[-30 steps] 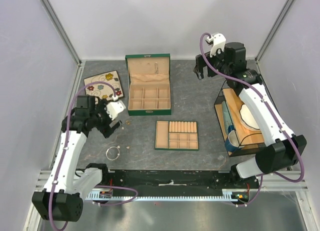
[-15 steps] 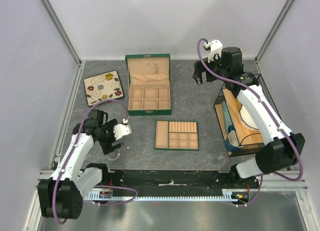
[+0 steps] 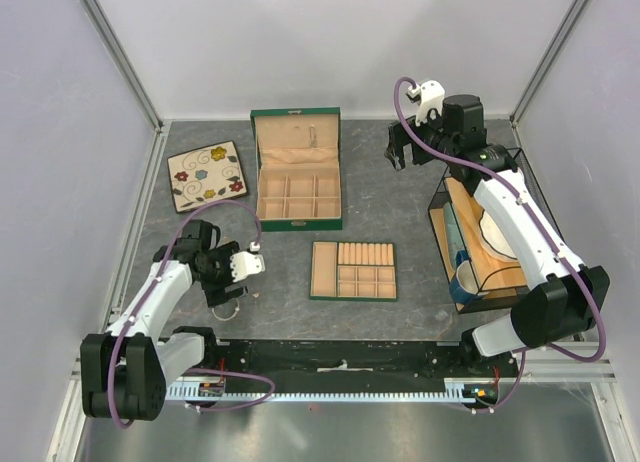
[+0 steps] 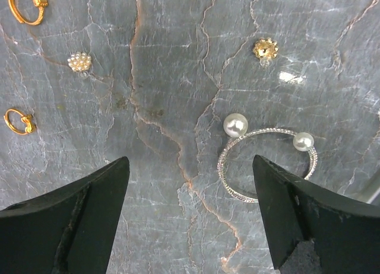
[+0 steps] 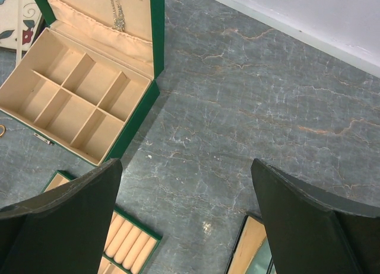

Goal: Organize the mixed jewelry

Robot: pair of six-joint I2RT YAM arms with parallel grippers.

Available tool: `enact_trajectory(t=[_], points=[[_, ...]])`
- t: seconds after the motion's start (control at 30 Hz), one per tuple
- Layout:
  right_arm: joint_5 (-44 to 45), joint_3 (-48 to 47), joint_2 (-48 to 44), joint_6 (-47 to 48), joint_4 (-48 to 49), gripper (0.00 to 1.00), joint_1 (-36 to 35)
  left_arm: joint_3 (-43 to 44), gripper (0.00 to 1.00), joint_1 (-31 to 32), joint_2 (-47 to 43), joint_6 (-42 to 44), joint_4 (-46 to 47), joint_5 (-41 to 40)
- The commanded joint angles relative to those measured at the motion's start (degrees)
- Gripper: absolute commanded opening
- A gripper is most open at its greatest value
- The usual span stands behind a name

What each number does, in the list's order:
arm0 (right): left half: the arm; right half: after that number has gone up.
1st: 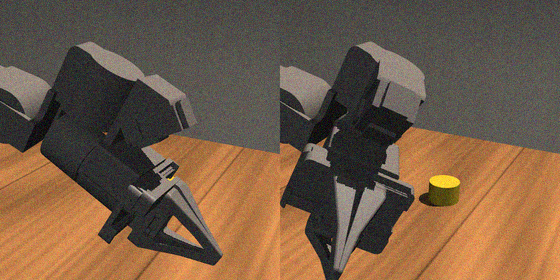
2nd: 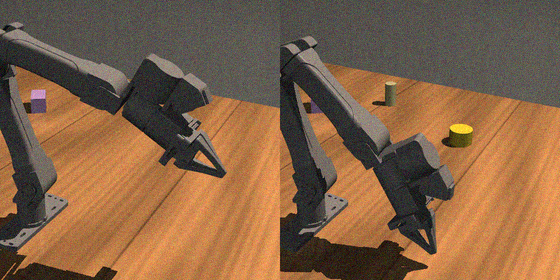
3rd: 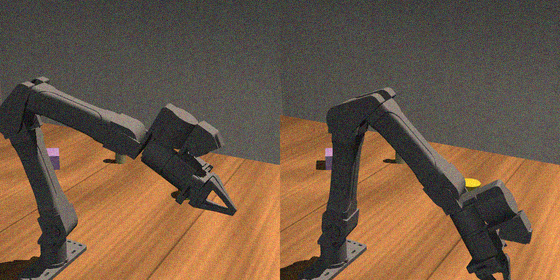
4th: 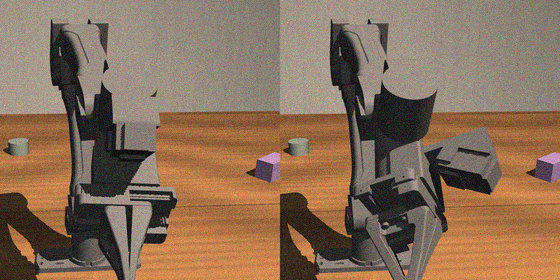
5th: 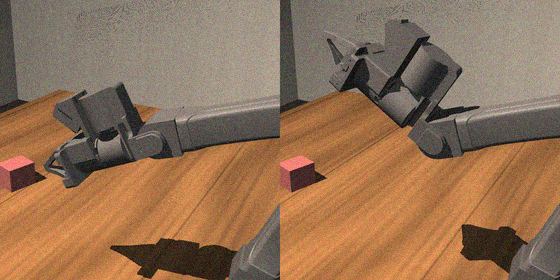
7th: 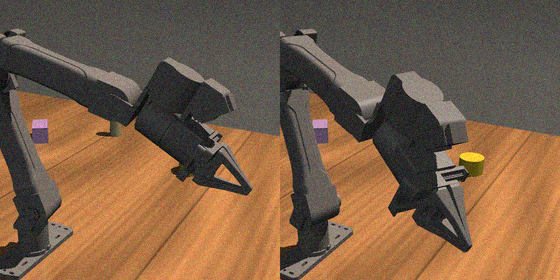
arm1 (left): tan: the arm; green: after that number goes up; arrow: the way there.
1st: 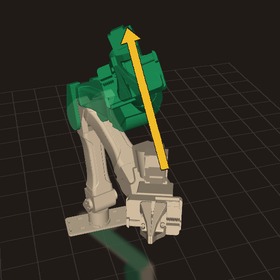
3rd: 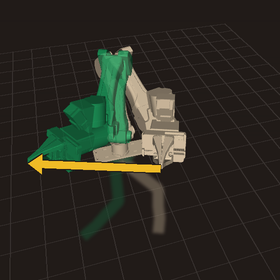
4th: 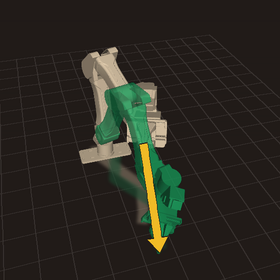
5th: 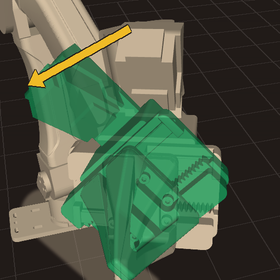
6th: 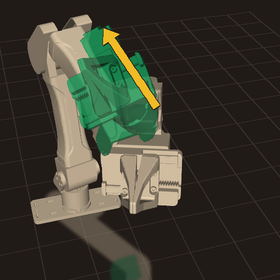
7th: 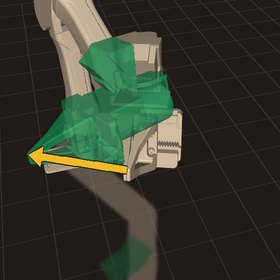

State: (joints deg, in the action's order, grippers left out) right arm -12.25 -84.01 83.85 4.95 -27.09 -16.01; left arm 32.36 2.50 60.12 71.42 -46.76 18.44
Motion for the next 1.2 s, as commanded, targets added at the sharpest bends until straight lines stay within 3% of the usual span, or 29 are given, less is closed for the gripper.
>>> enact_trajectory(t=[0.0,0.43,0.83,1.03,1.07,1.13,1.17], points=[[-0.58,0.16,-0.45,0.5,1.43,0.98,-0.07,-1.77,0.91,0.22,0.09,3.64,3.69,-0.68],[-0.32,0.07,0.61,0.41,1.51,0.98,-0.07,-3.35,0.83,0.22,0.44,3.38,5.36,0.37],[0.03,0.07,1.05,0.5,1.69,0.98,-0.07,-4.58,0.63,1.1,4.04,2.24,7.74,-1.38],[0.38,0.07,0.96,0.41,1.69,0.98,-0.07,-3.8,0.41,1.45,6.15,-0.49,7.92,-0.51],[0.56,0.07,0.87,0.41,1.69,0.98,-0.07,-3.1,0.28,1.45,6.5,-1.71,8.0,0.02],[0.65,0.16,0.96,0.41,1.78,0.98,-0.07,-2.31,0.17,1.45,6.94,-2.86,7.65,0.46],[0.74,0.42,0.87,0.5,1.78,0.98,0.01,-1.26,0.03,1.45,7.38,-3.91,7.39,0.98]])
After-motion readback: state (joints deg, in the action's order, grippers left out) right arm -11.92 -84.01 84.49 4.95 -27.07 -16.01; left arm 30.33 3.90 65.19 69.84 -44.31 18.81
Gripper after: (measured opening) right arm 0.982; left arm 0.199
